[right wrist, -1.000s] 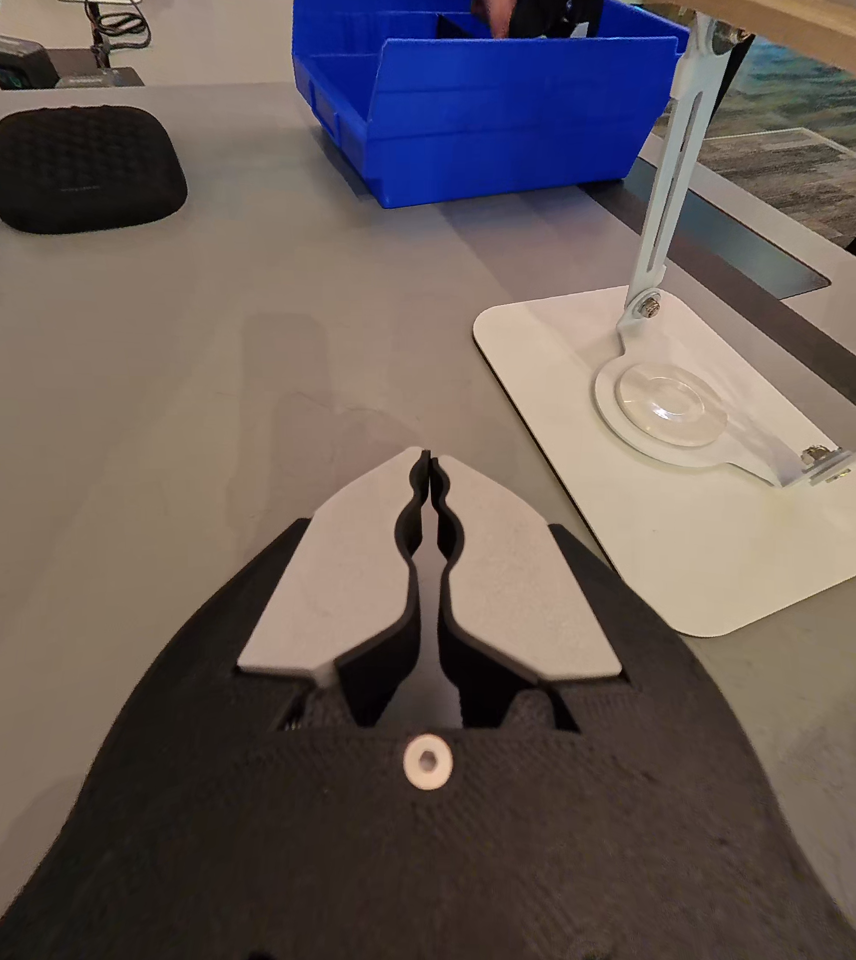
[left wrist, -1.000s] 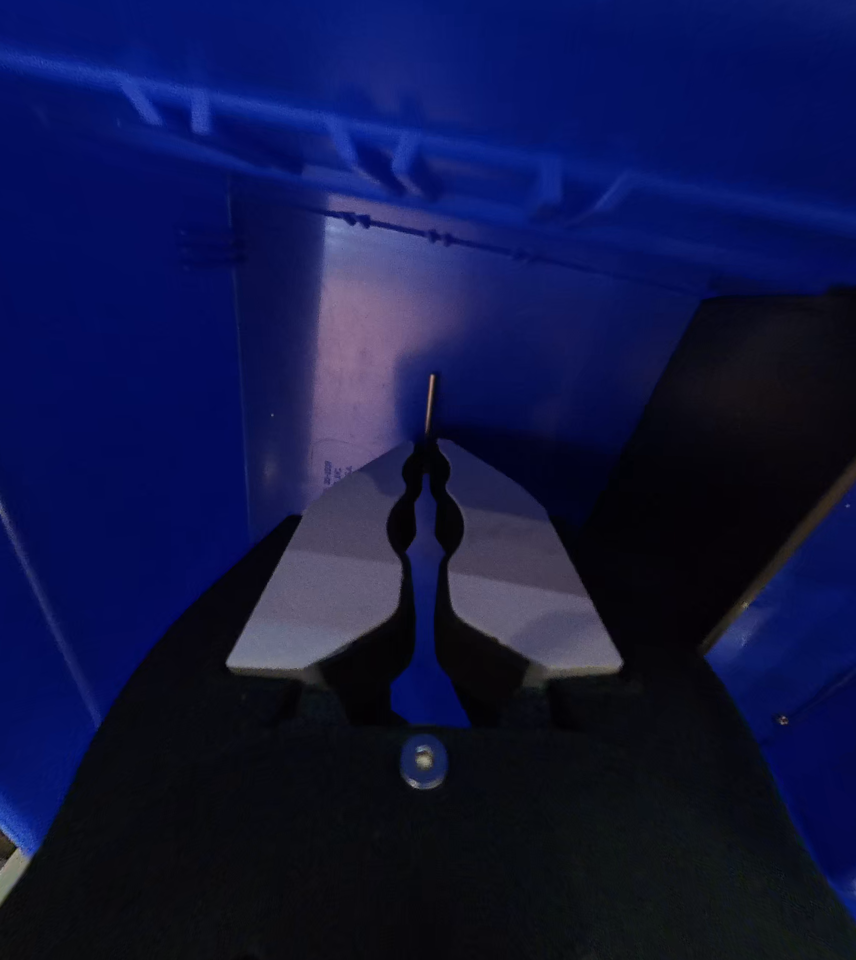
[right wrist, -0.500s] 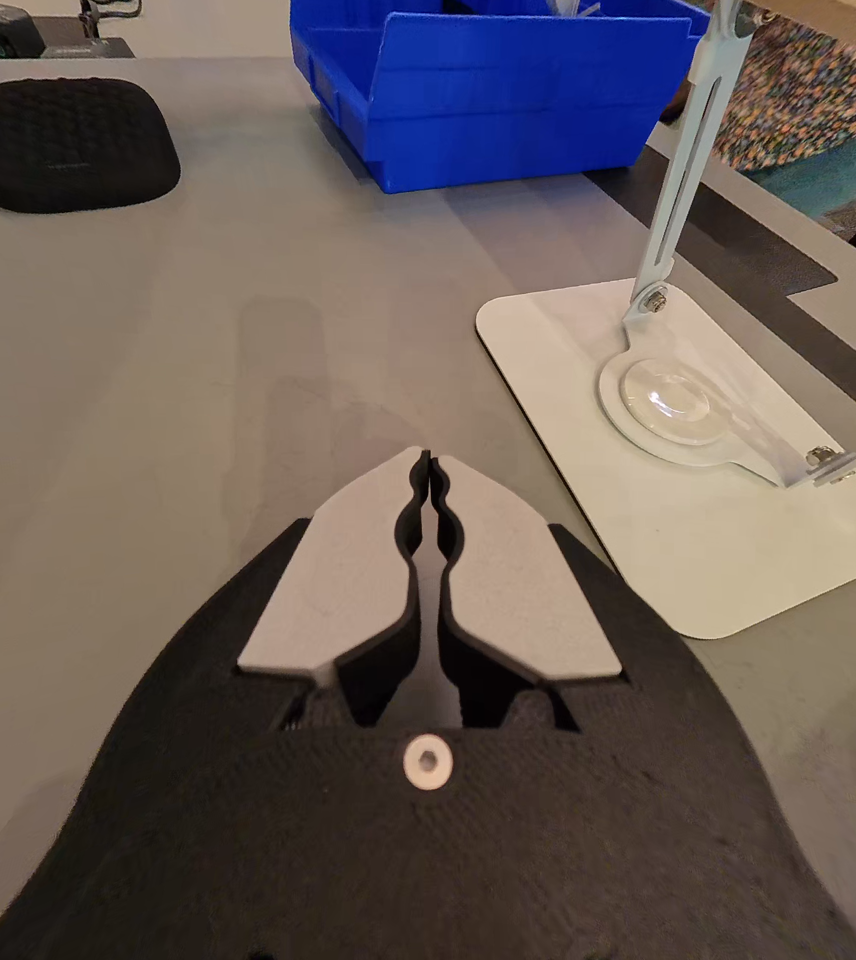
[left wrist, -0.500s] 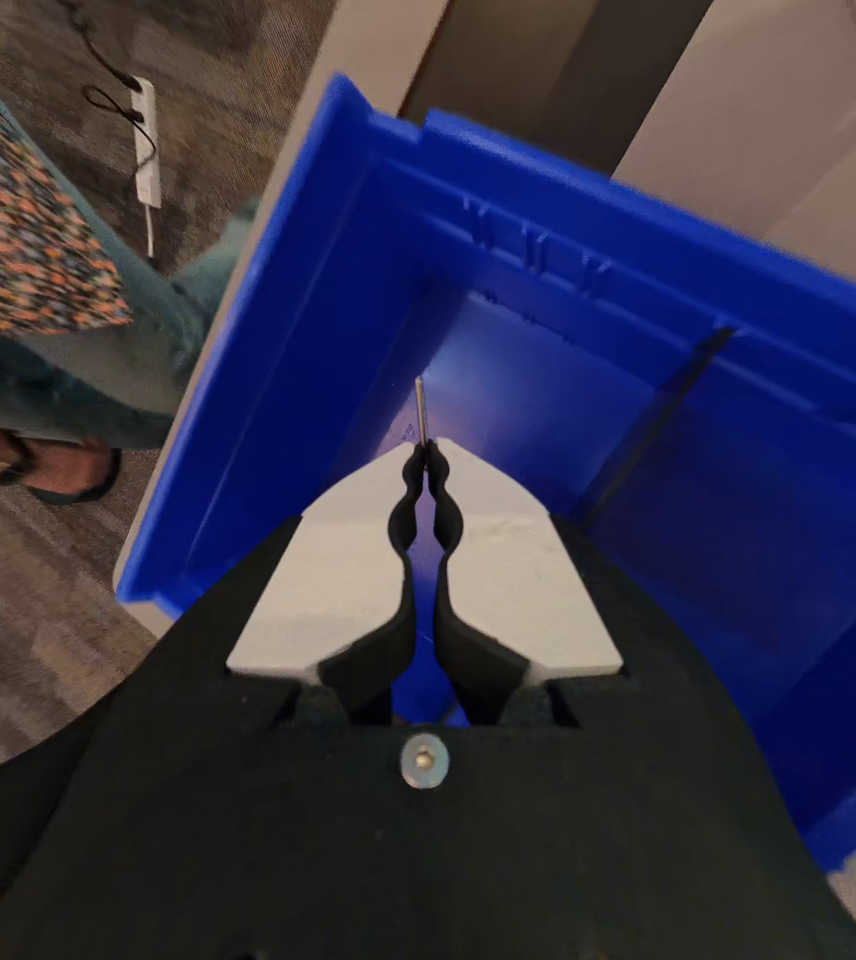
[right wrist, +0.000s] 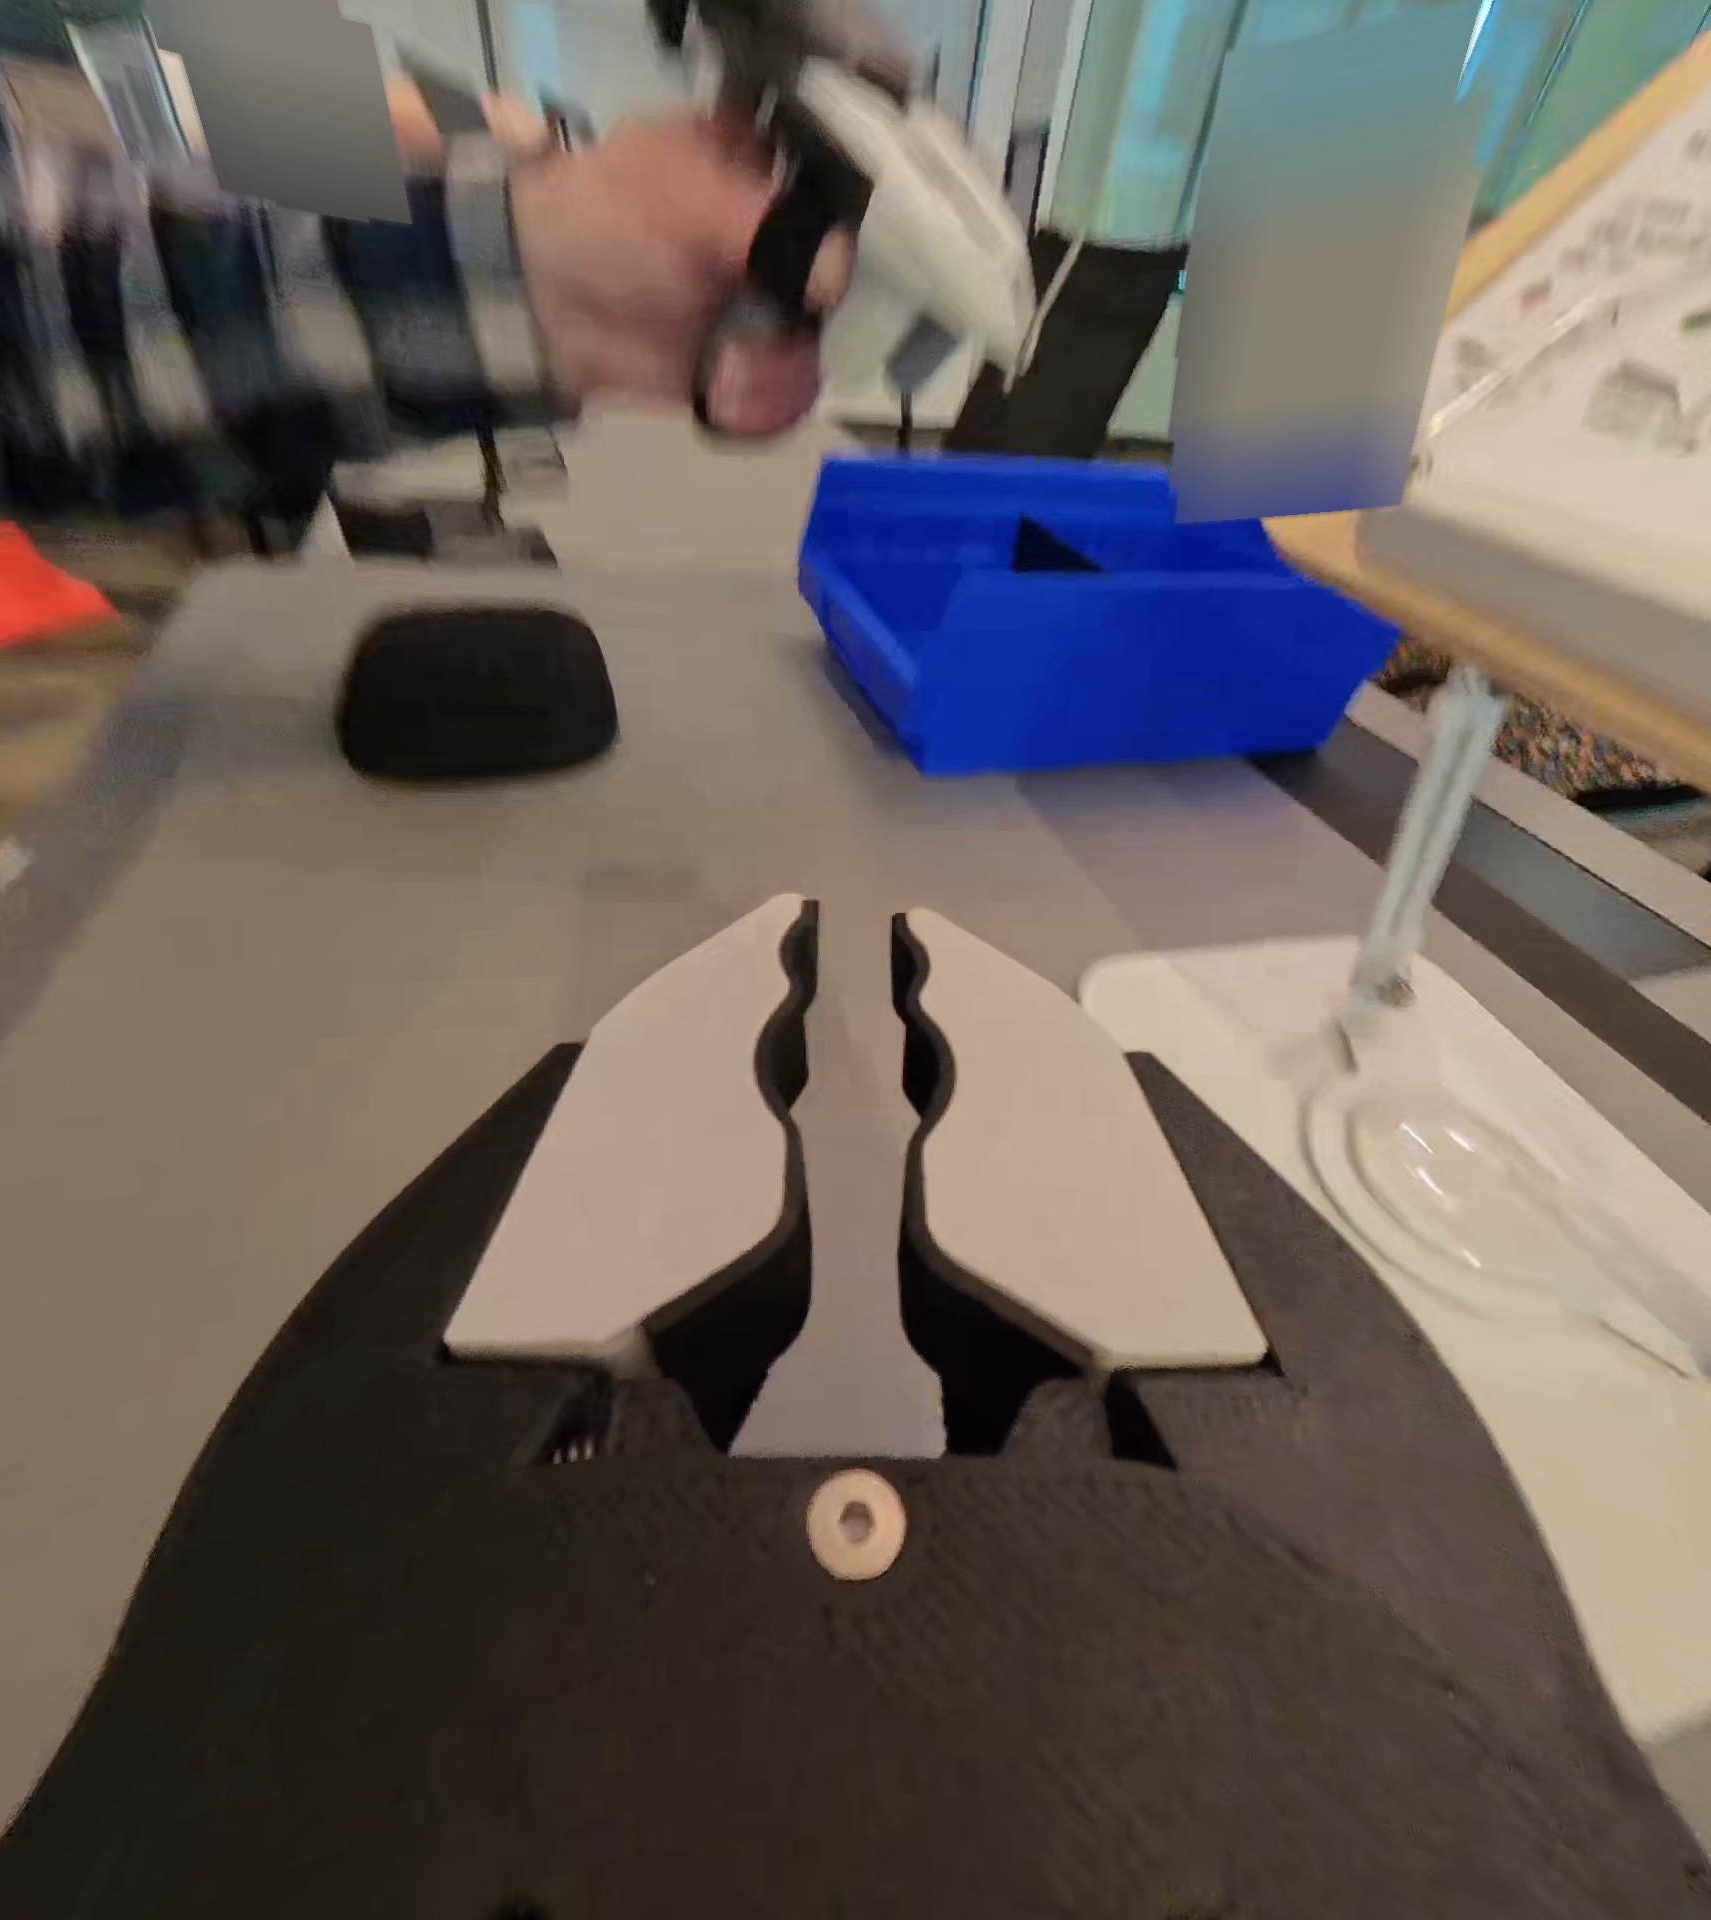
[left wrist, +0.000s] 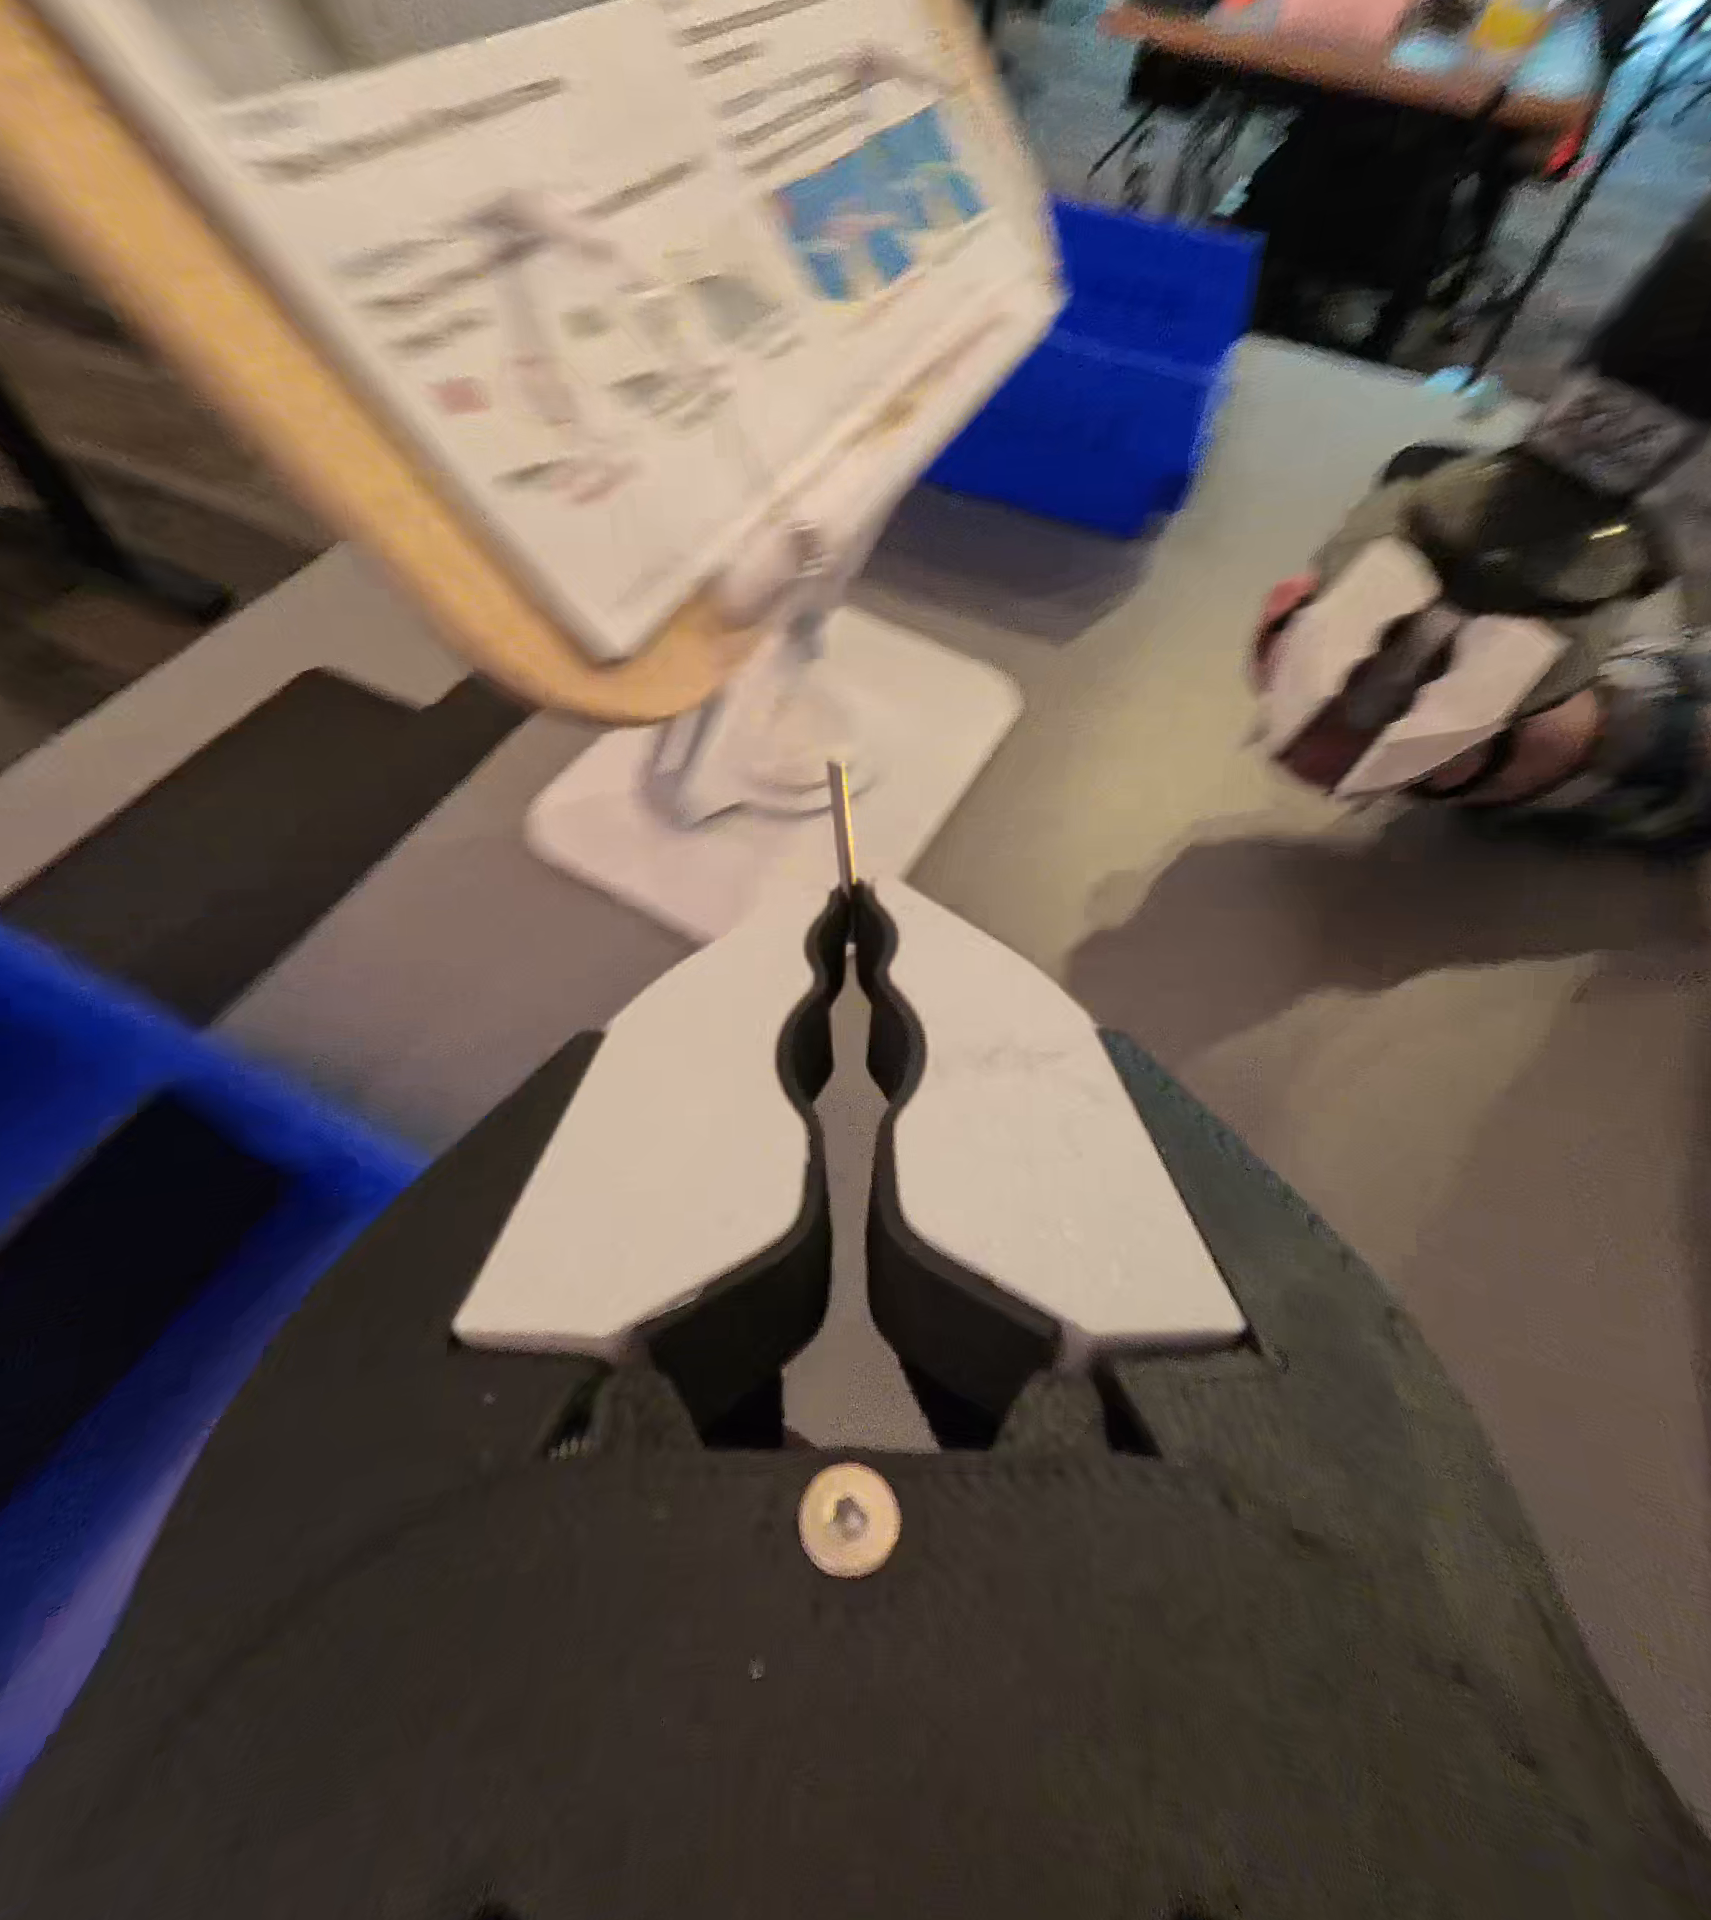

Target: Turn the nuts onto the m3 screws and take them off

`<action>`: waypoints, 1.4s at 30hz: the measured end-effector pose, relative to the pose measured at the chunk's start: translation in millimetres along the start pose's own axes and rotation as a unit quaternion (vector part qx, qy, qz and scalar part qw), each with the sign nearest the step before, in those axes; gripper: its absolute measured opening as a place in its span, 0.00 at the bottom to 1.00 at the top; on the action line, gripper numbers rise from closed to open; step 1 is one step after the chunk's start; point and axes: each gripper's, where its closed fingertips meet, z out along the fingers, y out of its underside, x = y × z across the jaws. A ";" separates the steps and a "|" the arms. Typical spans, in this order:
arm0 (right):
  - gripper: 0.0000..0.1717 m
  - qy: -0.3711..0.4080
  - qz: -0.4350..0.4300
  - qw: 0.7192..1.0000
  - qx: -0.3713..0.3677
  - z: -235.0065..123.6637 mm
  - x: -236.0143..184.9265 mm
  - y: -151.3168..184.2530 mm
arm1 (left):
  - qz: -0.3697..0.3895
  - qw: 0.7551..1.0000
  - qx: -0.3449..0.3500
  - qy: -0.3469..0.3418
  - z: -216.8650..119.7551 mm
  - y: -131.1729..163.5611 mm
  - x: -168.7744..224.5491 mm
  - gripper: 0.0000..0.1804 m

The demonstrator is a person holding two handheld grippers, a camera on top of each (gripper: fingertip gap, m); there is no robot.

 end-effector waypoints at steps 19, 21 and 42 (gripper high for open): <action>0.01 -0.121 0.157 0.977 0.079 8.3 -34.1 -39.8 | -0.033 0.986 0.076 0.145 90.3 17.7 171.3 0.01; 0.01 -0.125 0.176 0.974 0.070 6.2 -35.6 -35.2 | -0.059 0.982 0.080 0.157 91.1 21.7 173.5 0.01; 0.01 -0.060 0.243 0.929 -0.274 13.7 -27.4 108.6 | -0.038 0.998 0.005 -0.044 5.8 79.8 49.7 0.11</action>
